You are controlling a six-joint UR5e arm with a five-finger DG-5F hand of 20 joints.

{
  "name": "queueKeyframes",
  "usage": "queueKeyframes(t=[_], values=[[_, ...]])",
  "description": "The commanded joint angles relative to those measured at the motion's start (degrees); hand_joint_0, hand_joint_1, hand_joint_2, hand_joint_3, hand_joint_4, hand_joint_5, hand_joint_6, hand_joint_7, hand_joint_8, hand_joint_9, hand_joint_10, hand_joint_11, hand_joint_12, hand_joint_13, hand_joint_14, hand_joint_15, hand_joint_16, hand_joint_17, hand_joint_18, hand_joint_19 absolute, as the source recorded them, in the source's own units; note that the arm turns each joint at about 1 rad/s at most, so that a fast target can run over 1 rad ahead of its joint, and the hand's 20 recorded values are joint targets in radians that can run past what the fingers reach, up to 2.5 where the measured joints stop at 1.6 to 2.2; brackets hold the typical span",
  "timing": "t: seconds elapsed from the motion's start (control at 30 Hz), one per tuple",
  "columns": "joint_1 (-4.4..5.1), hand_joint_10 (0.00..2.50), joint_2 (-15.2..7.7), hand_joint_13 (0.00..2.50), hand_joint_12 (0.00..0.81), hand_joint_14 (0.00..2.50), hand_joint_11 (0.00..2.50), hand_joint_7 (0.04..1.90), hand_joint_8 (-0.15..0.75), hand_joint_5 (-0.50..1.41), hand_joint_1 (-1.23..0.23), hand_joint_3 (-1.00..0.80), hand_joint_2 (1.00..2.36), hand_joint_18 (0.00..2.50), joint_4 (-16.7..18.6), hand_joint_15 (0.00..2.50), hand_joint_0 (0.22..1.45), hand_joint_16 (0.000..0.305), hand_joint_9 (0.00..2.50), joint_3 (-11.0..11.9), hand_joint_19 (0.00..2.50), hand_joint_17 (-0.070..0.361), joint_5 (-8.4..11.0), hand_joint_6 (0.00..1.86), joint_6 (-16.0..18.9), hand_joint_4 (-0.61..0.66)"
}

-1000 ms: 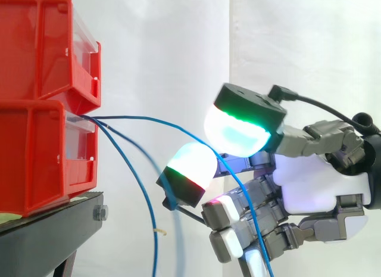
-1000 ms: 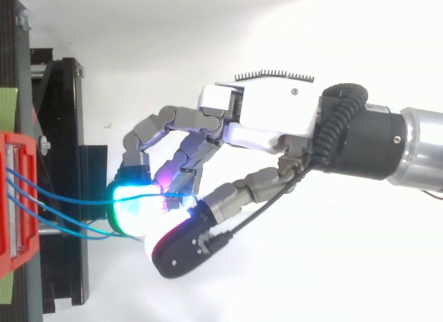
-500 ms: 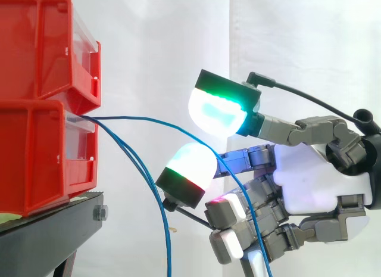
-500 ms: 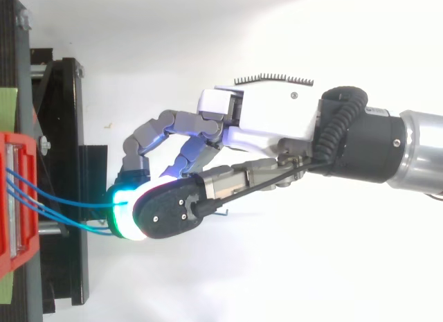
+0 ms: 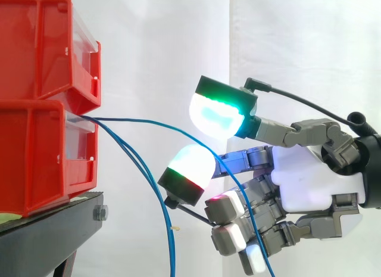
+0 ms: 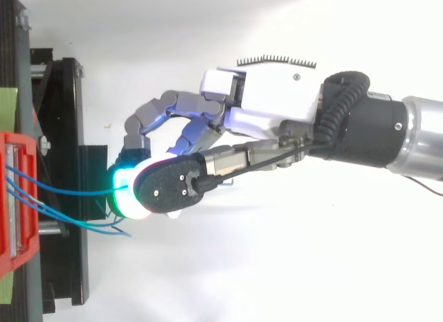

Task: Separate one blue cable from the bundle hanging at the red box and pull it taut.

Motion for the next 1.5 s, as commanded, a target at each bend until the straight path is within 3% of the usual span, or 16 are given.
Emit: queueKeyframes(t=[0.0,0.13,0.43,0.7,1.07,1.47], values=[[-0.37,0.02,0.0,1.01,0.354,0.03,1.11,0.95,0.301,-0.21,-0.52,-0.5,1.0,0.88,-0.09,1.01,0.58,0.04,1.04,0.0,0.71,0.09,-0.19,0.8,0.11,0.09],[-0.55,0.01,0.0,1.08,0.348,0.02,1.24,0.94,0.291,-0.21,-0.53,-0.5,1.0,0.89,-0.35,1.15,0.59,0.04,1.08,0.0,0.73,0.09,-0.28,0.8,0.11,0.09],[-0.72,0.01,0.0,1.15,0.34,0.02,1.25,0.94,0.293,-0.21,-0.54,-0.5,1.0,0.91,-0.44,1.3,0.59,0.041,1.08,0.0,0.78,0.093,-0.28,0.79,0.11,0.1],[-1.16,0.01,-0.09,1.28,0.303,0.0,1.28,0.93,0.298,-0.21,-0.5,-0.5,1.0,0.99,0.35,1.72,0.6,0.042,1.09,0.0,0.79,0.095,-0.19,0.79,-0.33,0.1],[-1.43,0.01,-0.18,1.16,0.313,0.71,1.37,0.93,0.285,-0.21,-0.54,-0.5,1.0,1.01,0.88,1.64,0.6,0.042,1.11,0.0,0.83,0.094,-0.19,0.79,-1.12,0.11],[-0.99,0.01,-0.18,1.14,0.334,0.76,1.39,0.93,0.286,-0.21,-0.59,-0.5,1.0,1.01,0.79,1.62,0.59,0.043,1.1,0.0,0.87,0.098,0.69,0.8,-1.82,0.11]])
